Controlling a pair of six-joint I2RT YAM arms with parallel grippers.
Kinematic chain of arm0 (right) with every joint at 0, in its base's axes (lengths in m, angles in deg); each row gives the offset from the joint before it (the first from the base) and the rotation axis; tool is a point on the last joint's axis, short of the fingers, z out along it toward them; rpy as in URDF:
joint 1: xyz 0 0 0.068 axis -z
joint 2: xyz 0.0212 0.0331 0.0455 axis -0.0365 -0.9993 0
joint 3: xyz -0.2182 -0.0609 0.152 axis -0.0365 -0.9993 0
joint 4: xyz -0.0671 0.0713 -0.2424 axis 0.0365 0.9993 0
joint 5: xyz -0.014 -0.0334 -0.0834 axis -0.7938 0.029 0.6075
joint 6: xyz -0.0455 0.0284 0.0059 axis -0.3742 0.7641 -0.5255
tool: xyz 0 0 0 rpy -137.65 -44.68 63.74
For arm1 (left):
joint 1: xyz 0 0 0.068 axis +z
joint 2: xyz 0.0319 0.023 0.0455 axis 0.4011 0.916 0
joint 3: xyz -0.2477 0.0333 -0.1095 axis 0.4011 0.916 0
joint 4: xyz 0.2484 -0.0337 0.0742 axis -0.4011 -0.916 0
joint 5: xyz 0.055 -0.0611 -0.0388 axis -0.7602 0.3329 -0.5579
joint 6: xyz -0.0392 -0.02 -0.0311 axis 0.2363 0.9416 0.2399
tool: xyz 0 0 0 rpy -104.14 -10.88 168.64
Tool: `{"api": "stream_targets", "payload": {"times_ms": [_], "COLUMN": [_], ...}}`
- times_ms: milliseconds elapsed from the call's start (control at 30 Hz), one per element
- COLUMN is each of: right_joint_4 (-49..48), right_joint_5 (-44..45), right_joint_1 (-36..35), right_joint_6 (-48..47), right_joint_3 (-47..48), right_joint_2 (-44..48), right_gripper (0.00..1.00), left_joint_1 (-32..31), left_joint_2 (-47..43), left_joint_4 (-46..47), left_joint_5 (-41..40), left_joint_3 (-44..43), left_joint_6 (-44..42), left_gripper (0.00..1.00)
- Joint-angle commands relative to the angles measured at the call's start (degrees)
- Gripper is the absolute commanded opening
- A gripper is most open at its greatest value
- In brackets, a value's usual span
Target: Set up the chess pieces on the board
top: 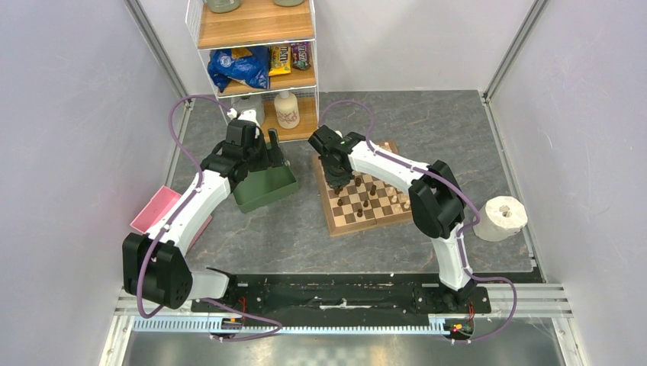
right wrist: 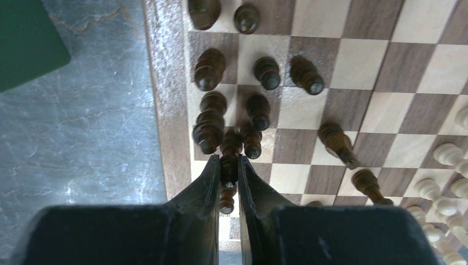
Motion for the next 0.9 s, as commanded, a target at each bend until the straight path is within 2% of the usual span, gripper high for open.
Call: {"api": "stream_targets", "payload": {"times_ms": [0, 367, 867], "right_joint_4": [-0.1, 1.0, -1.0], "right_joint_5": [-5.9, -6.0, -1.1], "right_joint_1": [-1.3, -0.3, -0.4], "right_joint_6": [-0.4, 1.4, 2.7], "right_joint_3": [-0.2, 0.3, -0.8], "right_joint_2": [-0.4, -2.1, -1.4], "right_gripper": [0.11, 0.12, 0.13], "left_joint_1": [0.3, 0.3, 0.3], "left_joint_2": [-0.3, -0.4, -0.5], "left_joint_4": [2.5, 2.6, 2.6], "left_joint_5": [1.0, 1.3, 0.9], "left_joint_3": [0.0, 0.1, 0.1], "left_joint_6": [1.4, 1.4, 1.3], "left_gripper": [0.93, 0.92, 0.93]}}
